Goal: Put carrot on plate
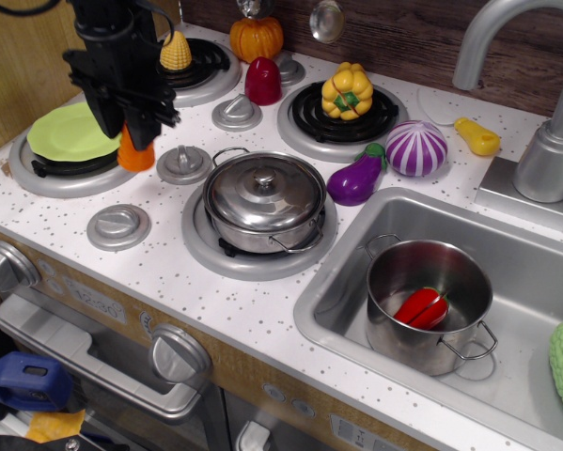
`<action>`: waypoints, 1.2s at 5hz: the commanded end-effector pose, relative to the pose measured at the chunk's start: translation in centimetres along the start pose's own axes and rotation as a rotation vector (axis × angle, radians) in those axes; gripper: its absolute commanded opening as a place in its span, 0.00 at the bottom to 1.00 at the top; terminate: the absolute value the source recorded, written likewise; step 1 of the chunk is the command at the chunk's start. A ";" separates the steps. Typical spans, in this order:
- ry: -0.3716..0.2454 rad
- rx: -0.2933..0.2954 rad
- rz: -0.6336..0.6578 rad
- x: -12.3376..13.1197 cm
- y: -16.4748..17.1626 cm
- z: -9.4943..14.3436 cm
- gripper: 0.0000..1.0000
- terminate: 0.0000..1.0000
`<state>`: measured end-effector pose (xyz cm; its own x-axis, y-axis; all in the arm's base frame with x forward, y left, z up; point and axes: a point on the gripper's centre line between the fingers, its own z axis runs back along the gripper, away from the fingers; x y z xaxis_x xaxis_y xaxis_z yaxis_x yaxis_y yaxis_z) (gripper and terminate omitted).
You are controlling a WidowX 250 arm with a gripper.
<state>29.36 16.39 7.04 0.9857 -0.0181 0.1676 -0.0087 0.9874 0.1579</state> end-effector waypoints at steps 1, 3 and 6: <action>-0.099 0.069 -0.036 1.1 4.3 1.9 0.00 0.00; -0.141 0.068 -0.108 0.6 9.5 0.0 0.00 0.00; -0.176 0.009 -0.164 0.1 10.3 -1.6 1.00 0.00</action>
<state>29.51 25.79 5.28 0.9385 -0.2040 0.2786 0.1632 0.9731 0.1629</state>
